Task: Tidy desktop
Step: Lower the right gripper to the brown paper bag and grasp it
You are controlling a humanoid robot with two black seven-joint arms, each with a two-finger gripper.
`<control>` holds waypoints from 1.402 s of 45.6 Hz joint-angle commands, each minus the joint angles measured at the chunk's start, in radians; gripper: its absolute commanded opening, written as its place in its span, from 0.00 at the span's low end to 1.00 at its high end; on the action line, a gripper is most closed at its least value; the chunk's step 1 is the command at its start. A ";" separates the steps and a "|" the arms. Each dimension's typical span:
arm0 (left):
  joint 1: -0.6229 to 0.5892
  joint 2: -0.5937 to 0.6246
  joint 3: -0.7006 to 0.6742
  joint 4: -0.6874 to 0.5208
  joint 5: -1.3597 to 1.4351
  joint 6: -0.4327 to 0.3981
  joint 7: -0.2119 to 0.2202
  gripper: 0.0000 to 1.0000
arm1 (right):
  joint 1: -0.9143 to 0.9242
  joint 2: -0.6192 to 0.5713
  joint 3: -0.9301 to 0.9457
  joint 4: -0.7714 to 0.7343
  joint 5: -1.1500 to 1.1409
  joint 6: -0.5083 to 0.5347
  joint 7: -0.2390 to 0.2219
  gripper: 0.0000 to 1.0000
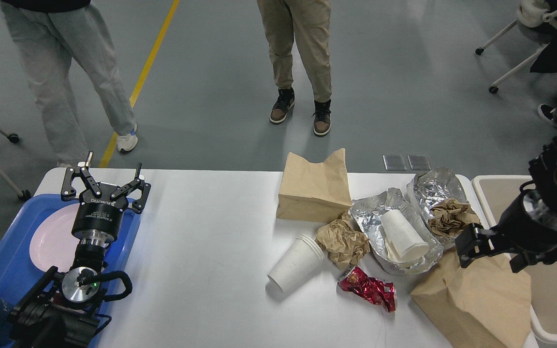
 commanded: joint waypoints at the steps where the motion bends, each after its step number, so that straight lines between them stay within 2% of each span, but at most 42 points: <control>1: 0.000 0.000 0.000 0.000 0.000 0.000 0.000 0.96 | -0.179 0.001 0.090 -0.109 0.000 -0.067 0.000 0.96; 6: 0.000 0.000 -0.002 0.000 0.000 0.000 0.000 0.96 | -0.291 0.006 0.148 -0.192 0.000 -0.099 -0.001 0.96; 10: 0.000 0.000 0.000 0.000 0.000 0.000 0.000 0.96 | -0.438 0.064 0.182 -0.290 0.003 -0.220 -0.001 0.96; 16: 0.000 0.000 0.000 0.000 0.000 0.000 0.000 0.96 | -0.533 0.121 0.194 -0.310 0.000 -0.338 0.000 0.96; 30: 0.000 0.000 0.000 0.000 0.000 0.000 0.000 0.96 | -0.619 0.181 0.194 -0.358 0.000 -0.363 0.000 0.95; 36: 0.000 0.000 0.000 0.000 0.000 0.000 0.000 0.96 | -0.626 0.182 0.194 -0.367 -0.002 -0.364 -0.001 0.87; 55: 0.000 0.000 0.000 0.000 0.000 0.000 0.000 0.96 | -0.713 0.241 0.191 -0.484 -0.002 -0.366 -0.008 0.84; 57: 0.000 0.000 0.000 0.000 0.000 0.000 0.000 0.96 | -0.718 0.241 0.191 -0.487 -0.002 -0.366 -0.008 0.76; 64: 0.000 0.000 0.000 0.000 0.000 0.000 0.000 0.96 | -0.718 0.236 0.193 -0.477 -0.002 -0.363 -0.012 0.33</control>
